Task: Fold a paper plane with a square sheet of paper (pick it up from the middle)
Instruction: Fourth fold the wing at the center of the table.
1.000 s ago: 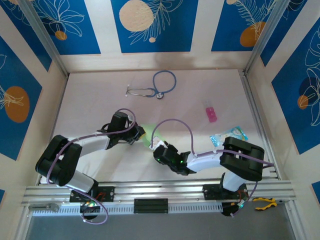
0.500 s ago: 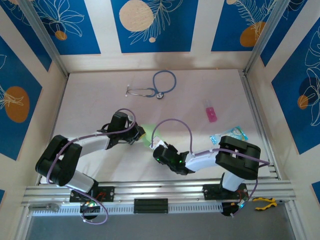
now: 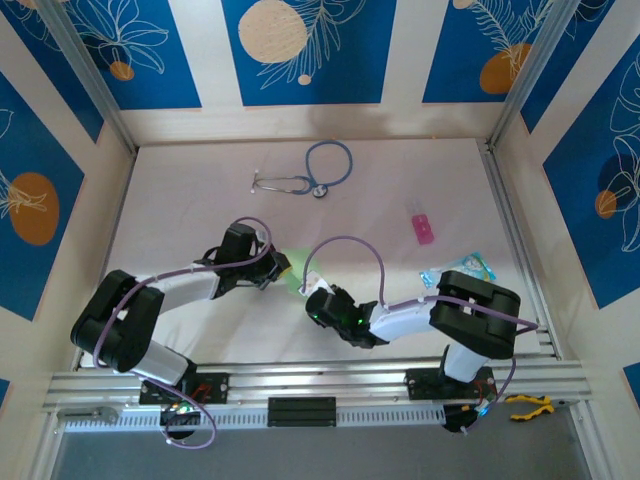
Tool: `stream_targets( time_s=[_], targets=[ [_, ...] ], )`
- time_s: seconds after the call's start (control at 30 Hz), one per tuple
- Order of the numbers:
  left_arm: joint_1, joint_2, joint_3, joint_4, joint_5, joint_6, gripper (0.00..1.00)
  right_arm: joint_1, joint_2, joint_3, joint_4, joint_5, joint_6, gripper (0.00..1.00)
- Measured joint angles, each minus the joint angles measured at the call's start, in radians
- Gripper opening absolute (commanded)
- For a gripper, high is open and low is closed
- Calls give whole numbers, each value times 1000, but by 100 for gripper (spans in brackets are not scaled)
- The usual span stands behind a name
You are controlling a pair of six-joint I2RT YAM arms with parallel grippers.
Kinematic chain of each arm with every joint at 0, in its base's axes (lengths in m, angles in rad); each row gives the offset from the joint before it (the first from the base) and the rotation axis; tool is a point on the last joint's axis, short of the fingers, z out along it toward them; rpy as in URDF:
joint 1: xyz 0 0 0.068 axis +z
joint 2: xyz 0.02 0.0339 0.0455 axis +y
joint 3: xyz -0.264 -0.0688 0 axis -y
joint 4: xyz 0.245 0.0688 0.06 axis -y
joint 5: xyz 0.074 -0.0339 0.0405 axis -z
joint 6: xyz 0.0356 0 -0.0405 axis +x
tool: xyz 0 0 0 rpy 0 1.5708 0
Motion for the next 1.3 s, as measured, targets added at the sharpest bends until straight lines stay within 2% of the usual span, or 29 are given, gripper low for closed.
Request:
stream_targets(
  time_s=[0.2, 0.4, 0.57, 0.93, 1.3],
  targets=[
    [0, 0, 0, -2, 0, 3, 8, -6, 0, 0, 0, -11, 3, 10],
    [-1, -5, 16, -45, -12, 29, 38, -11, 0, 0, 2, -51, 33, 9],
    [-1, -65, 18, -122, -60, 57, 47, -28, 13, 0, 23, -103, 86, 8],
    [2, -191, 27, -244, -160, 89, 50, -103, 35, -5, 105, -291, 229, 6],
    [5, -190, 29, -259, -164, 113, 46, -261, 39, -30, 217, -630, 442, 5]
  ],
)
